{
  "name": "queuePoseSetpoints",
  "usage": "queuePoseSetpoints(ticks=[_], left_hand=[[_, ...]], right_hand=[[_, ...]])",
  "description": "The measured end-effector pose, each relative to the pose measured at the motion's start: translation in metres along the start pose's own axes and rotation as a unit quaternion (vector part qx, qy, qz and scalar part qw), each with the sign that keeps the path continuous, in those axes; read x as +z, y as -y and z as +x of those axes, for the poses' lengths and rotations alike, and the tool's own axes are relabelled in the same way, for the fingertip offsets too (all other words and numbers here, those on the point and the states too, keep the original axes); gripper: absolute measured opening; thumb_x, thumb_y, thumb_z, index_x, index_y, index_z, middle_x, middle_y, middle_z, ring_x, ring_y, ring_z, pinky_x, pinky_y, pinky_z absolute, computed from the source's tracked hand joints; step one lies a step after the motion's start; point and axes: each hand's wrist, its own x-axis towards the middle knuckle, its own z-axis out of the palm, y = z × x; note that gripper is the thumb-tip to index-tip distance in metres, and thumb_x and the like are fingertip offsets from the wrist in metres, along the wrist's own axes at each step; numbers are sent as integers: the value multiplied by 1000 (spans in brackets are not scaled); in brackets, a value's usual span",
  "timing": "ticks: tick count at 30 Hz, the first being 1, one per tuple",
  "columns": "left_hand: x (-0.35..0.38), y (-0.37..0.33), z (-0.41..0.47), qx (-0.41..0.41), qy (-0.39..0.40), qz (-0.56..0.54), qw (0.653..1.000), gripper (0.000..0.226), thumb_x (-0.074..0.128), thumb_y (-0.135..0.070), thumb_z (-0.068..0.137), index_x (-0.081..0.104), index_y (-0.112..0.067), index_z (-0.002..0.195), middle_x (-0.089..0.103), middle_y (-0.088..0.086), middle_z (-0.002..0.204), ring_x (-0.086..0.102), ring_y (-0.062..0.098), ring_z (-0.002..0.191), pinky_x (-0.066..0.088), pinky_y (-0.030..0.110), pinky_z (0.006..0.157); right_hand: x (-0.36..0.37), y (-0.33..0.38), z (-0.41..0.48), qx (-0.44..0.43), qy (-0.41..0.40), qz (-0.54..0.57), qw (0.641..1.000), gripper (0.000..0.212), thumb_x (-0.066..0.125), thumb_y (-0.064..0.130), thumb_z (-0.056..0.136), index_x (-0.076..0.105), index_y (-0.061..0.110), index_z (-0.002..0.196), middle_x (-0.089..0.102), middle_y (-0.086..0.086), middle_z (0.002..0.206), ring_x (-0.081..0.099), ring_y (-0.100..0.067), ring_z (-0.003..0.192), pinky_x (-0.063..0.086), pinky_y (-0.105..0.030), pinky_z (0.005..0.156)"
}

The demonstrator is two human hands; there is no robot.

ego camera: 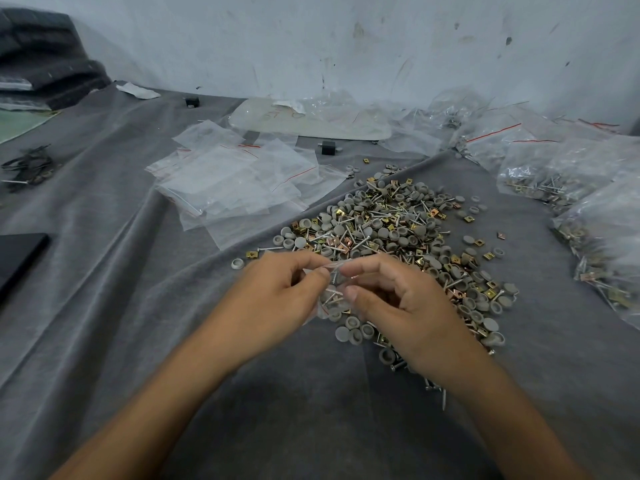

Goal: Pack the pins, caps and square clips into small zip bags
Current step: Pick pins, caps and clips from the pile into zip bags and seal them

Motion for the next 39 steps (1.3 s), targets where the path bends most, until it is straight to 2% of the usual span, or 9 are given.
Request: queuePoseSetpoints(ticks=[6,8,10,13,21,24,28,35,39], left_hand=[[0,6,2,-9,-14,-26,1000,20,57,-28,101,75,-35,96,65,-1,58,50,3,47,41,21,49],[-2,8,3,-15,-17,-46,999,20,56,-30,101,74,-37,97,64,-2,57,50,4,48,41,20,49],[-5,9,5,-22,-21,-58,998,19,54,-40,95,72,-44,99,64,-4,57,51,5,49,43,23,51],[-9,11,6,-25,-24,-54,998,24,50,-47,88,71,-48,100,67,-4,59,54,6,50,45,28,56],[-10,10,5,-33,-27,-52,998,28,51,-49,87,74,-42,102,67,-5,60,52,3,49,45,28,57],[-11,10,4,-29,-24,-45,998,26,51,-49,89,73,-43,102,68,-6,62,53,2,50,46,29,56],[-10,11,4,-32,-24,-41,998,27,51,-50,88,73,-44,102,68,-6,62,53,2,50,45,29,57],[-7,9,4,-37,-22,-31,999,26,51,-47,90,74,-41,100,68,-6,62,53,1,49,43,27,57],[-8,10,4,-36,-27,-21,999,19,55,-38,99,74,-39,102,68,-6,62,53,0,49,44,27,58]], right_hand=[[-15,1,3,-15,-75,-57,995,20,63,17,99,68,35,106,74,14,99,70,-11,85,59,-31,72],[-22,-3,3,-5,-85,-119,989,14,64,24,98,69,35,103,71,19,95,68,-5,87,55,-25,72],[-27,-6,3,3,-43,-239,970,7,64,34,95,70,35,98,67,21,91,61,1,89,46,-18,69],[-27,-11,1,27,58,-384,921,12,61,49,91,66,38,91,54,22,87,45,0,92,35,-25,73],[-29,-4,-4,68,104,-437,891,41,52,79,76,56,41,92,44,23,90,35,0,94,32,-29,78],[-28,-1,-5,76,112,-448,884,31,56,67,79,56,41,96,43,23,93,35,-3,96,32,-28,80],[-26,2,-5,67,101,-435,892,13,61,51,85,58,38,86,47,21,89,35,-1,92,31,-27,78],[-23,-1,-5,61,121,-447,884,15,59,49,86,56,35,82,48,17,89,35,-7,92,30,-30,79],[-27,-2,-3,41,72,-386,919,11,55,41,90,52,34,82,50,16,88,40,-3,89,34,-26,76]])
